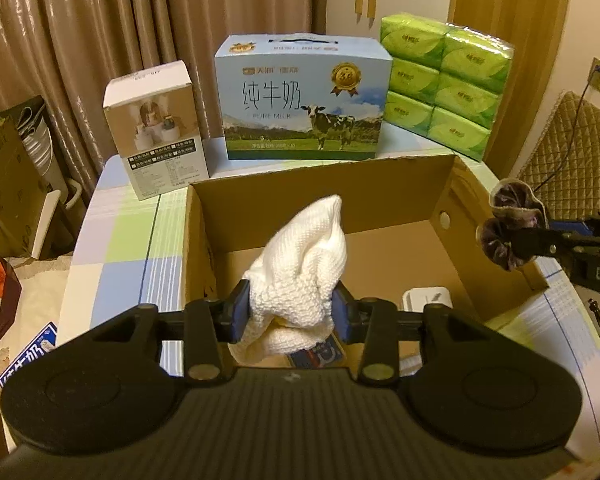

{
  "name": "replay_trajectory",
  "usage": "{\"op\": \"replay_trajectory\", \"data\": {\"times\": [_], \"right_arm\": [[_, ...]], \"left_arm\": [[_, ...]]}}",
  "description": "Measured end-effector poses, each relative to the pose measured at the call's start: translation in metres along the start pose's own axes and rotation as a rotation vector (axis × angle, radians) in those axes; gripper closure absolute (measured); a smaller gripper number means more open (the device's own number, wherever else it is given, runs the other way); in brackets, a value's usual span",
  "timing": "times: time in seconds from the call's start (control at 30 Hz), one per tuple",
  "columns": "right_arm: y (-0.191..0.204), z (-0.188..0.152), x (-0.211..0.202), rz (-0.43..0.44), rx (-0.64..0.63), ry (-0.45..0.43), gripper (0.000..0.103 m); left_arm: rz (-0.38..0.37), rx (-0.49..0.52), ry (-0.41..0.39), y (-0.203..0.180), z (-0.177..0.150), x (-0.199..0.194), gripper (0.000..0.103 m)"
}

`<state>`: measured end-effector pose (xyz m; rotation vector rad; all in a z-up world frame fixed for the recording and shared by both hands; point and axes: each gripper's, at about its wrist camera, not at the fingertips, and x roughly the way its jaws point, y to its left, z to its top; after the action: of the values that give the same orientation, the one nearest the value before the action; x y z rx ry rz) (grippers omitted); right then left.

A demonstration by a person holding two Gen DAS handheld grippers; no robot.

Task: Organize objects
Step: 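Carry cloth and scrunchie over the box and release both into it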

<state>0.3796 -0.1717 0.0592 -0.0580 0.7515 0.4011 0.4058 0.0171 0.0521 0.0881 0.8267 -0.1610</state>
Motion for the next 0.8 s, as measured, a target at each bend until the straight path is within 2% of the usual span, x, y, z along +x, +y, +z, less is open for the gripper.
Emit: {"op": "replay_trajectory", "data": {"times": [0.07,0.1,0.13,0.47,0.5,0.57,0.6,0.67,0.8], "right_arm": [[-0.002,-0.001,0.007,-0.001,0.002,0.006,0.089],[-0.003,-0.002,0.011,-0.003,0.004,0.009,0.089],[-0.004,-0.003,0.015,-0.004,0.005,0.012,0.089],[-0.016,-0.013,0.033,0.005,0.025,0.033,0.088],[-0.016,-0.012,0.032,0.011,0.032,0.024,0.086],[-0.018,-0.009,0.032,0.049,0.055,-0.005,0.05],[-0.021,-0.007,0.03,0.071,0.074,-0.025,0.018],[-0.023,-0.007,0.021,0.071,0.103,-0.076,0.014],[-0.023,-0.01,0.002,0.071,0.093,-0.089,0.014]], "left_arm": [[0.004,-0.006,-0.02,0.0,0.002,0.008,0.055],[0.007,-0.014,-0.037,0.001,0.003,0.012,0.037],[0.009,-0.02,-0.047,0.001,0.003,0.015,0.033],[0.02,-0.016,-0.078,0.003,0.002,0.013,0.031],[0.021,-0.012,-0.08,0.004,0.002,0.012,0.031],[0.029,-0.008,-0.086,0.004,0.001,0.008,0.029],[0.031,-0.006,-0.09,0.004,0.0,0.006,0.027],[0.033,-0.004,-0.098,0.004,-0.004,-0.001,0.024],[0.03,-0.011,-0.098,0.003,-0.017,-0.019,0.021]]}}
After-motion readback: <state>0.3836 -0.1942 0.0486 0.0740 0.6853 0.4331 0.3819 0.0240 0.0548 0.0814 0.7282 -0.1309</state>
